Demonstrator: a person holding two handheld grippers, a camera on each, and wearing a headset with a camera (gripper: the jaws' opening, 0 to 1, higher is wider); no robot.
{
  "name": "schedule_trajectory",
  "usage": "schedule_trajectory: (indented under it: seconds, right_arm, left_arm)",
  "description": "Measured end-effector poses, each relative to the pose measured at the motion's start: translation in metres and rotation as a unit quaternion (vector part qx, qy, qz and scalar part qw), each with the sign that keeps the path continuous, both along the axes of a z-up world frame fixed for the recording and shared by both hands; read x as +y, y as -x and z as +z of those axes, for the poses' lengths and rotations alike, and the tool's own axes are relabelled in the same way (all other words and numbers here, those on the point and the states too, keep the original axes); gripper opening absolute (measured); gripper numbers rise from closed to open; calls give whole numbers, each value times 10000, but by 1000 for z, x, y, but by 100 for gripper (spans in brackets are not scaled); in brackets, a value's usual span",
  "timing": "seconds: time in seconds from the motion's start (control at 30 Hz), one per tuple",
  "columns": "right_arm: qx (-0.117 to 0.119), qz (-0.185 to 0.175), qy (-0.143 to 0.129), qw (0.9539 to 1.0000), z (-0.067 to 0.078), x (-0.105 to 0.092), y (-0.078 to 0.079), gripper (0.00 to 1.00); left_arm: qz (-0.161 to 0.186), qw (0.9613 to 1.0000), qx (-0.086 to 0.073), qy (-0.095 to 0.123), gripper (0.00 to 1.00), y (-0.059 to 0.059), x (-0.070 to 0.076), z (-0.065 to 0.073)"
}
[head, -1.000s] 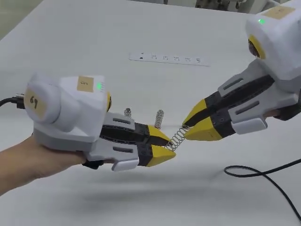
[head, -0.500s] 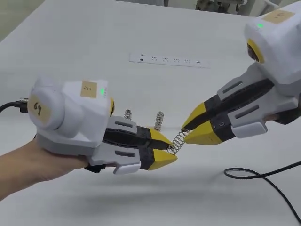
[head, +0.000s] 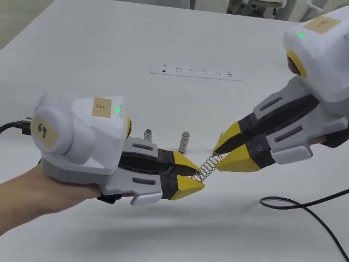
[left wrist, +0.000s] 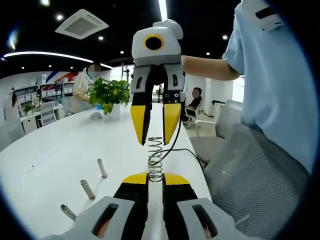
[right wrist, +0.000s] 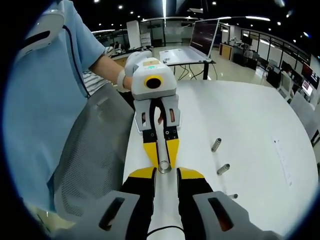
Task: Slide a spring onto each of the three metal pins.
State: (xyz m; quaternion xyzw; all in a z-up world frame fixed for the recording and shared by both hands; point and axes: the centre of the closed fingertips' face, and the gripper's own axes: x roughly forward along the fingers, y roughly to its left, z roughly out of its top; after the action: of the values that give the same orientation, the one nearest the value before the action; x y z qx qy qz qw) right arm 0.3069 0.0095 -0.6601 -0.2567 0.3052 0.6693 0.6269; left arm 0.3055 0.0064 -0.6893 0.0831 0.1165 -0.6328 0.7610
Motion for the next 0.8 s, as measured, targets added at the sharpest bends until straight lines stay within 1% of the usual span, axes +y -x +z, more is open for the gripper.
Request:
schedule_trajectory:
  seconds: [0.1,0.17,0.2,0.27,0.47,0.6,0.67,0.7,0.8]
  right_arm:
    - [-28,19,69,10000,0,-1,0,21]
    - [-93,37,139,9999,-1,-1,0,26]
    - [-99,58,162,9998,-1,-1,0,27]
    - [-137,127,234,9996,-2,-1,2,26]
    - [-157,271,317,9990,-2,4,6,23]
    - [-185,397,439,9981,-5,6,9,23]
    - [-196,431,447,9979,-5,7,9,22]
    - [-162,461,444,9978,-6,8,11,22]
    - [-198,531,551,9969,-11,8,11,21]
  left_arm:
    - [0,10000,3,-5,2,0,0,0]
    - [-2,10000,-1,-9,2,-1,0,0]
    - [1,10000,2,-12,2,-1,0,-1]
    - [-1,10000,9,-17,2,-1,0,-1]
    - [-40,10000,-10,-36,2,0,-1,-1]
    - [-55,10000,-10,-46,2,1,-2,-1]
    - [-62,10000,-2,-55,2,2,-1,-1]
    - [-65,10000,8,-49,2,2,-1,-1]
    - [-63,10000,23,-53,2,1,-1,-2]
